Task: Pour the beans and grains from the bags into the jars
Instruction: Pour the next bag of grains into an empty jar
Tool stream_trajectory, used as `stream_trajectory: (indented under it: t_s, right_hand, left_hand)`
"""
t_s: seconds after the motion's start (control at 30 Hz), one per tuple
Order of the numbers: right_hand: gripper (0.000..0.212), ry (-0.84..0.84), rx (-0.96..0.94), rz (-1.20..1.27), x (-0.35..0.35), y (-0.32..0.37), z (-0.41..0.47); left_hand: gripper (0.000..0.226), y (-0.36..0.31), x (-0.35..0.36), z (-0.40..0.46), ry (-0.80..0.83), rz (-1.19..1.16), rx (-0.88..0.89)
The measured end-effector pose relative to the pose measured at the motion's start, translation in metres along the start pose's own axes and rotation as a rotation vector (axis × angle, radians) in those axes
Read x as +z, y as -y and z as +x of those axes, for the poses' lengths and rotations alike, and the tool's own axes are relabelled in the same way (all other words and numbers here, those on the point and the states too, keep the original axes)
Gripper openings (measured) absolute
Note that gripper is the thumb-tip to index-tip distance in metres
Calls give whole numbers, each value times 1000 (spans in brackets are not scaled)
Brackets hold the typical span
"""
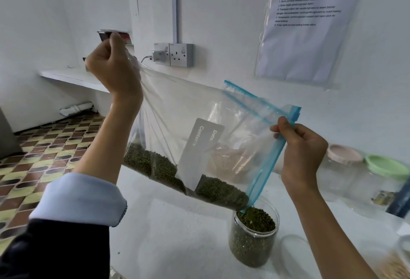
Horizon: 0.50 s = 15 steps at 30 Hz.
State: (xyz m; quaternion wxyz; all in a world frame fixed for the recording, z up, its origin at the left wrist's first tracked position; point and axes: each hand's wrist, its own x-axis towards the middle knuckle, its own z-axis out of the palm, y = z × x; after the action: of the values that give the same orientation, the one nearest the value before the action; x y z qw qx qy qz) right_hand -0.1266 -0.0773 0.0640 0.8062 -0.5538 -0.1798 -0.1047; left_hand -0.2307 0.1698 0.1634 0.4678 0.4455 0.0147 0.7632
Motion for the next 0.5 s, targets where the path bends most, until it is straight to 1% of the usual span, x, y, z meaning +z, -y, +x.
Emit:
stream_trajectory:
  t_s: [0.13,0.23,0.33,0.43,0.5]
  right_hand:
    - [18,61,31,-30,-1,-1,1]
    - [18,16,16,-16,-3,-1,2]
    - [18,36,25,-19,-3,-1,1]
    - [19,-16,10,-13,-5,-2,1]
    - [19,8,16,-24,-5,-2,1]
  left_hand:
    - [39,2,0,-2,7,-7,-6]
    - [41,4,0,-3,20,-21,-19]
    - [41,5,1,-4,22,-29,-30]
    - [42,6,-1,-4,36,-25,-29]
    - [42,5,0,-5,33,-21,-31]
